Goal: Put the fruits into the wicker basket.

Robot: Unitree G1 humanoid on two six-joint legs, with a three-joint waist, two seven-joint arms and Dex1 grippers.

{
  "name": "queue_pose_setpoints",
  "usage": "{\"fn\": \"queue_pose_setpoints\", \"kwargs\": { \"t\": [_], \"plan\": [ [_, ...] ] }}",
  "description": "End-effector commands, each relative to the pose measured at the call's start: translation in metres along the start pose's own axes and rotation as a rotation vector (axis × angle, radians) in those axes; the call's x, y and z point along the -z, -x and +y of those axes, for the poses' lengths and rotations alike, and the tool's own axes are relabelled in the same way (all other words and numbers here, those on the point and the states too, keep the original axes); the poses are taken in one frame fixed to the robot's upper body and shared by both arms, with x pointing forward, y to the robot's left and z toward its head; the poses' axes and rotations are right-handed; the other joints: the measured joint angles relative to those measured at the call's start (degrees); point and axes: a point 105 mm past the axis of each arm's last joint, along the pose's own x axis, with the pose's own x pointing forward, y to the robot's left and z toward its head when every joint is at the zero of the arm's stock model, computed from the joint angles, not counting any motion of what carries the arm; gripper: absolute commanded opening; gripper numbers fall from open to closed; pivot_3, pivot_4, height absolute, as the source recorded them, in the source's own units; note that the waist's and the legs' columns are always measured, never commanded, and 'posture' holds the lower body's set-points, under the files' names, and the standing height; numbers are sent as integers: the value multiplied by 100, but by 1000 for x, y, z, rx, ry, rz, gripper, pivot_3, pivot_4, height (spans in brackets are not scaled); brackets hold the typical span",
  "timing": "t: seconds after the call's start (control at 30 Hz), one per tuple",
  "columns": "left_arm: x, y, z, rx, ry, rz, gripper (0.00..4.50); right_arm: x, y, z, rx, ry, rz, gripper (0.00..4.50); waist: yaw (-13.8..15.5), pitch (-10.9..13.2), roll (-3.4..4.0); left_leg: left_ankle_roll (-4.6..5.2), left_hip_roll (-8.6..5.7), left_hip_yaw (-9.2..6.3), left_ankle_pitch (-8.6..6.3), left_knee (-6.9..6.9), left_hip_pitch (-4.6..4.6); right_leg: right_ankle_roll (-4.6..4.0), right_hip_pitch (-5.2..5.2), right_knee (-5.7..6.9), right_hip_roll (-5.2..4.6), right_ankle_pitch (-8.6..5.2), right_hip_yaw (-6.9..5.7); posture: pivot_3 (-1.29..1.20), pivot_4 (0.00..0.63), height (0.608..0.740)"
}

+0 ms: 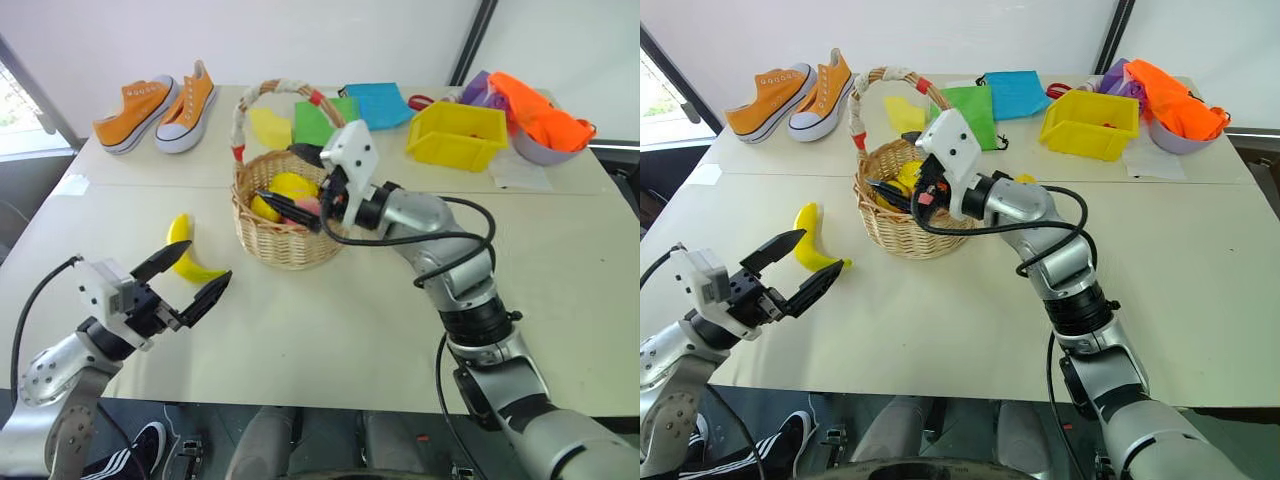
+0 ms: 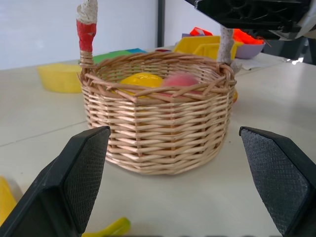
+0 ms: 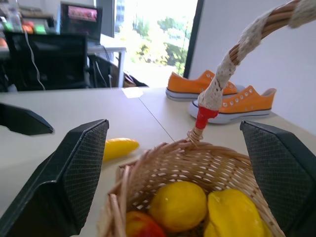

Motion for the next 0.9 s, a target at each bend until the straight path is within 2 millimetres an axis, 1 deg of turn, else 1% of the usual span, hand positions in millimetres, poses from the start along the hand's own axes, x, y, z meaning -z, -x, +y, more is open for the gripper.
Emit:
{"fn": "queue_pose_setpoints", "kwargs": {
  "t": [0.03,0.1,0.13,0.17,0.27,0.33,0.37,0.4,0.43,0.57,0.63,0.7,0.8,0.9],
  "plan": [
    [-6,-1,-7,49,-4,-14,4500,-25,31,0,-45,-63,-64,4433,12,0,0,1,0,0,0,0,0,0,1,-1,0,0,0,0,150,740],
    [-7,0,-7,57,5,-15,4500,-7,66,-1,-60,-111,54,4433,40,-1,-1,2,0,0,-2,0,0,-1,2,-6,-2,0,0,0,150,740],
    [-7,-1,-7,62,9,-17,4500,5,85,-4,-54,-114,129,4433,70,-2,-4,4,0,-2,-3,0,-1,-1,5,-12,-2,-1,-2,0,150,740],
    [-7,-1,-7,64,10,-17,4500,13,97,-8,-25,-106,175,4433,80,-2,-4,9,0,-4,-6,0,-1,-1,13,-28,-3,-1,-7,0,150,740],
    [-6,-2,-7,71,10,-17,4500,30,121,-26,99,-100,248,4433,-12,0,3,15,-1,4,-9,0,-4,-3,13,-38,-7,1,-3,0,150,740],
    [-6,-3,-10,95,20,-17,4500,52,134,-49,271,9,354,4433,-40,-2,5,15,7,10,-9,0,-3,-7,17,-31,-3,4,1,0,150,740],
    [-6,-4,-11,105,16,-14,4500,58,136,-61,364,40,372,4433,-44,-2,5,15,9,11,-9,0,0,-7,12,-29,-1,4,1,0,150,740],
    [-6,-4,-11,109,14,-11,4500,61,134,-70,438,61,359,4433,-33,-2,4,15,10,10,-9,-1,1,-7,11,-29,-1,4,1,0,150,740],
    [-6,-5,-10,107,10,-9,4500,61,130,-74,482,56,333,4433,-24,-2,4,14,10,10,-9,0,1,-7,10,-29,0,3,1,0,150,740],
    [-5,-6,-11,103,16,-12,4500,72,101,-76,562,18,270,4433,-18,-1,6,10,8,10,-6,-2,-1,-7,9,-27,1,4,3,0,150,740],
    [-1,-7,-14,109,12,-3,4500,78,92,-82,626,-12,270,4433,-7,-1,6,7,7,9,-4,-2,0,-6,9,-27,1,4,3,0,150,740],
    [0,-7,-15,102,22,-6,4500,77,82,-92,693,18,264,4433,1,-1,6,5,5,8,-3,-1,0,-6,10,-28,2,4,3,0,150,740],
    [2,-6,-19,94,29,-6,4500,77,77,-107,786,84,298,4433,10,-1,7,3,4,7,-2,-2,0,-6,9,-27,4,5,2,0,150,740],
    [2,-7,-22,86,28,-11,4500,83,79,-110,802,78,333,4433,15,-1,6,-5,3,7,4,-3,0,-5,10,-27,3,5,2,0,150,740]
  ]
}}
